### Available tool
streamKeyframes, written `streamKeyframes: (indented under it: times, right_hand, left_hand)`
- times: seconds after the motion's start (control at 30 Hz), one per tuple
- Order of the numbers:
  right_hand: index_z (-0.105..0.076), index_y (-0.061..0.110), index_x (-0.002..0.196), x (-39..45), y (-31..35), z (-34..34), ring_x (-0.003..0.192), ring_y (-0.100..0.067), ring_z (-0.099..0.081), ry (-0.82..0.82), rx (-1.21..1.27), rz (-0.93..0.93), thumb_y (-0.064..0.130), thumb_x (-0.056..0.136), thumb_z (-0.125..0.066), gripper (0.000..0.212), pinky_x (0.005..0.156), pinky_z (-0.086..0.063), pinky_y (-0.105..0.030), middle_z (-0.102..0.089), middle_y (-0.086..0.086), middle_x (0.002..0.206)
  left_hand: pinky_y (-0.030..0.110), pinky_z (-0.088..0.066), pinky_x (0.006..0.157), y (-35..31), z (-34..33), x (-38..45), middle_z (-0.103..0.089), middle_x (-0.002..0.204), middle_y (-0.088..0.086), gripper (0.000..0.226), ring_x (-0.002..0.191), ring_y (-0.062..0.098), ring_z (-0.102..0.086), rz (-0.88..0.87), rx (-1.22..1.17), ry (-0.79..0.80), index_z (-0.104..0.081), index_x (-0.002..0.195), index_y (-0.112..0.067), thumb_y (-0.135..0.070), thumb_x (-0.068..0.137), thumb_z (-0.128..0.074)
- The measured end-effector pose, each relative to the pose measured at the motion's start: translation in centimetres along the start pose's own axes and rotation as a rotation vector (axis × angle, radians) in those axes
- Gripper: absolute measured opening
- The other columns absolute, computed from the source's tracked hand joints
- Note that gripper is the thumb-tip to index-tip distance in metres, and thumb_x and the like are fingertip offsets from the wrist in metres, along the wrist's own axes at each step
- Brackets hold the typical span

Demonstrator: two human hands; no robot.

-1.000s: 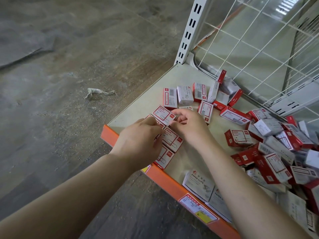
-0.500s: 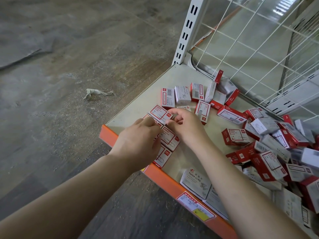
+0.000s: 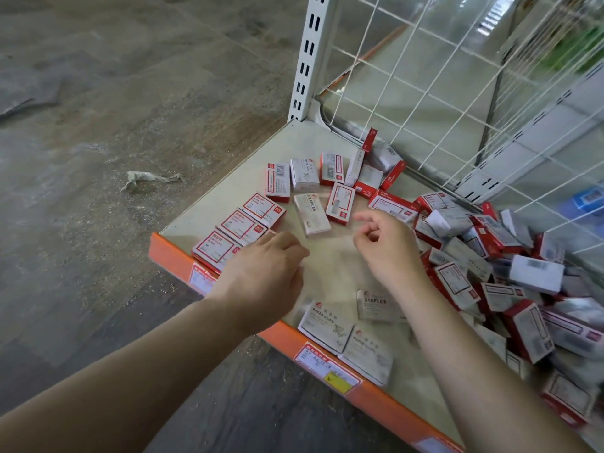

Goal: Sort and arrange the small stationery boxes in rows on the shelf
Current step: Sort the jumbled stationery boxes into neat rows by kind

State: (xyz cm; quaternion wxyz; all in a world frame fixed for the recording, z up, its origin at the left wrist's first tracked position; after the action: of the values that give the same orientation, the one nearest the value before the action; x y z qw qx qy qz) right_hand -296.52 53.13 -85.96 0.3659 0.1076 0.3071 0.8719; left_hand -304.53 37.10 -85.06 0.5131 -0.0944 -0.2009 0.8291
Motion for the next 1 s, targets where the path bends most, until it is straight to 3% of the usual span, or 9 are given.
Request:
streamKeyframes:
  times: [0.17,0.23,0.33,0.47,0.57,0.7,0.8,1.0]
  right_hand:
    - [-0.050,0.010,0.132,-0.1,-1.7,2.6,0.120,-0.023,-0.047,-0.035,-0.263,-0.053,0.007,0.088,-0.054,0.044,0.100,-0.036,-0.032,-0.049,-0.009,0.131]
    - [-0.044,0.007,0.135,0.2,-2.1,3.1,0.126,-0.027,-0.042,0.041,-0.403,-0.105,0.014,0.090,-0.054,0.047,0.101,-0.036,-0.034,-0.043,-0.013,0.139]
    - [-0.050,0.000,0.121,0.5,-2.4,2.8,0.115,-0.032,-0.048,0.140,-0.535,-0.171,0.022,0.088,-0.055,0.039,0.087,-0.042,-0.033,-0.047,-0.020,0.130]
    - [-0.049,0.006,0.092,0.9,-2.6,2.4,0.101,-0.031,-0.051,0.155,-0.491,-0.178,0.020,0.084,-0.057,0.018,0.070,-0.034,-0.027,-0.055,-0.017,0.110]
    - [-0.047,0.010,0.081,0.8,-2.3,2.4,0.090,-0.027,-0.052,0.140,-0.439,-0.156,0.022,0.082,-0.061,0.019,0.057,-0.030,-0.027,-0.057,-0.012,0.100]
    - [-0.055,0.014,0.090,0.4,-1.6,1.5,0.091,-0.026,-0.054,0.165,-0.350,-0.072,0.017,0.079,-0.063,0.013,0.062,-0.034,-0.027,-0.056,-0.008,0.100]
    - [-0.060,0.012,0.094,0.2,-1.4,0.8,0.084,-0.021,-0.053,0.164,-0.307,-0.019,0.015,0.080,-0.063,0.014,0.054,-0.029,-0.021,-0.056,-0.007,0.098]
    - [-0.060,0.014,0.118,-0.4,-1.6,1.1,0.098,-0.020,-0.055,0.096,-0.214,-0.025,0.017,0.081,-0.065,0.038,0.077,-0.040,-0.024,-0.056,-0.004,0.113]
  left_hand:
    - [0.026,-0.040,0.097,-2.0,-1.5,0.6,-0.046,0.130,-0.008,0.037,0.119,0.010,-0.043,-0.054,-0.018,0.138,-0.047,0.132,-0.026,-0.028,0.097,-0.034]
    - [0.026,-0.041,0.096,-2.5,-1.7,0.8,-0.047,0.129,-0.008,0.036,0.118,0.010,-0.043,-0.056,-0.036,0.159,-0.047,0.131,-0.026,-0.029,0.097,-0.034]
    - [0.028,-0.043,0.095,-2.8,-2.1,0.9,-0.048,0.128,-0.008,0.035,0.118,0.010,-0.044,-0.035,-0.050,0.164,-0.048,0.130,-0.027,-0.028,0.097,-0.035]
    - [0.027,-0.043,0.094,-2.3,-2.4,0.8,-0.050,0.126,-0.009,0.034,0.115,0.010,-0.046,0.003,-0.081,0.137,-0.051,0.127,-0.027,-0.026,0.096,-0.038]
    - [0.027,-0.043,0.093,-1.9,-2.3,0.7,-0.050,0.125,-0.010,0.034,0.114,0.009,-0.046,0.032,-0.087,0.129,-0.051,0.127,-0.027,-0.026,0.096,-0.038]
    - [0.024,-0.042,0.093,-1.7,-2.1,0.6,-0.050,0.125,-0.010,0.033,0.113,0.009,-0.047,0.053,-0.114,0.111,-0.053,0.126,-0.025,-0.023,0.096,-0.039]
    - [0.026,-0.043,0.092,-1.6,-2.0,0.5,-0.051,0.123,-0.009,0.032,0.112,0.010,-0.048,0.067,-0.134,0.092,-0.054,0.125,-0.024,-0.021,0.096,-0.040]
    - [0.027,-0.045,0.089,-1.3,-1.5,0.5,-0.056,0.121,-0.005,0.032,0.109,0.013,-0.053,0.100,-0.111,-0.016,-0.057,0.123,-0.020,-0.019,0.095,-0.041]
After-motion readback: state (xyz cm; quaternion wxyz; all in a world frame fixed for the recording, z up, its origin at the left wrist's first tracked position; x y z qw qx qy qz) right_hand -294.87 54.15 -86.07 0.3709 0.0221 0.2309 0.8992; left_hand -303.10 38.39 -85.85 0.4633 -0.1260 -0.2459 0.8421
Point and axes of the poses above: each hand's wrist, its own x-axis towards the middle knuckle, its own z-axis out of the back of the hand, y = z × x, the point moved 2 cm from there along x, towards the middle knuckle
